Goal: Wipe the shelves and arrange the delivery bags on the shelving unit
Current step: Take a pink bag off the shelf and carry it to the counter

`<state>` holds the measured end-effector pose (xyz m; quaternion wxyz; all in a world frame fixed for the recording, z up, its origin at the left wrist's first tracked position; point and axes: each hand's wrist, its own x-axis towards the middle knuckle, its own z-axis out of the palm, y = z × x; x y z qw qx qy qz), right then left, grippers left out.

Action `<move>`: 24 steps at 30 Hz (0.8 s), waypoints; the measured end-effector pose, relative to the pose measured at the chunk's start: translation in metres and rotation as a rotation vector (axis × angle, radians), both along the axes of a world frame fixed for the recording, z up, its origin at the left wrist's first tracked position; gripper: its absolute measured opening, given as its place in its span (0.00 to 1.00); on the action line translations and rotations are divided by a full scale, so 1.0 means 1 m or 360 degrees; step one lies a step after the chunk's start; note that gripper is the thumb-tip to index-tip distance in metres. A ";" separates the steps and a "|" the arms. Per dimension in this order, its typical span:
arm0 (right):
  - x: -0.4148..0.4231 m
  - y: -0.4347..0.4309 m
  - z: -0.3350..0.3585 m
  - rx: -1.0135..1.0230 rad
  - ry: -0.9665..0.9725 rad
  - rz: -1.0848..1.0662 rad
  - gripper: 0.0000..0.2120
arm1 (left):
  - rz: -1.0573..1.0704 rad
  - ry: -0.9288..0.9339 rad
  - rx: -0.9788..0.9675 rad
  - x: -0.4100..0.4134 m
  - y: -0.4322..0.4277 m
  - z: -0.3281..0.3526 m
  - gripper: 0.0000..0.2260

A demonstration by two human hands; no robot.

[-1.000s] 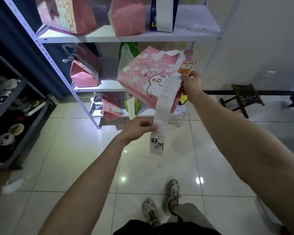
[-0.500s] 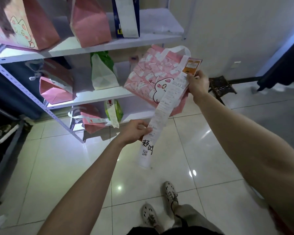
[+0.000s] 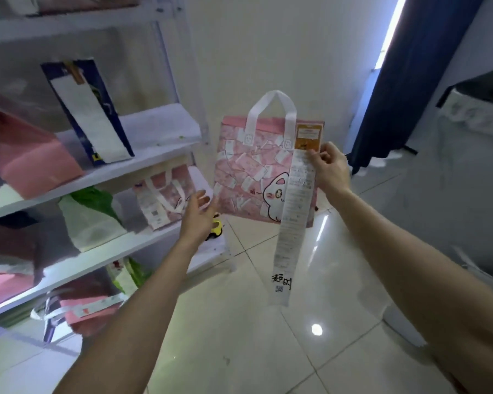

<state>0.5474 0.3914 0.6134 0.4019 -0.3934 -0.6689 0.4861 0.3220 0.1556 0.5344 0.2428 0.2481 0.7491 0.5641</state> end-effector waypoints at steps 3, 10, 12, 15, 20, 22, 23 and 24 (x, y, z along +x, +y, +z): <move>0.037 0.036 0.022 0.0037 0.0084 -0.0059 0.08 | -0.0122 0.0093 0.0038 0.017 0.069 0.025 0.30; 0.126 0.121 0.056 0.0240 0.0101 -0.0311 0.09 | -0.0219 0.0456 0.0169 0.089 0.220 0.057 0.16; 0.147 0.139 0.066 0.0290 -0.0022 -0.0349 0.15 | -0.0186 0.0529 0.0152 0.109 0.259 0.065 0.14; 0.177 0.163 0.070 0.0288 -0.0123 -0.0374 0.22 | -0.0215 0.0562 0.0175 0.129 0.323 0.070 0.13; 0.217 0.227 0.038 0.0228 -0.0411 -0.0441 0.21 | -0.0413 0.0549 0.0354 0.152 0.439 0.087 0.14; 0.229 0.257 0.033 0.0193 -0.0365 -0.0599 0.18 | -0.0591 0.0524 0.0484 0.160 0.488 0.095 0.12; 0.234 0.275 0.031 0.0179 -0.0331 -0.0690 0.16 | -0.0704 0.0487 0.0537 0.163 0.515 0.098 0.11; 0.238 0.291 0.032 0.0165 -0.0314 -0.0773 0.15 | -0.0821 0.0449 0.0573 0.167 0.541 0.101 0.10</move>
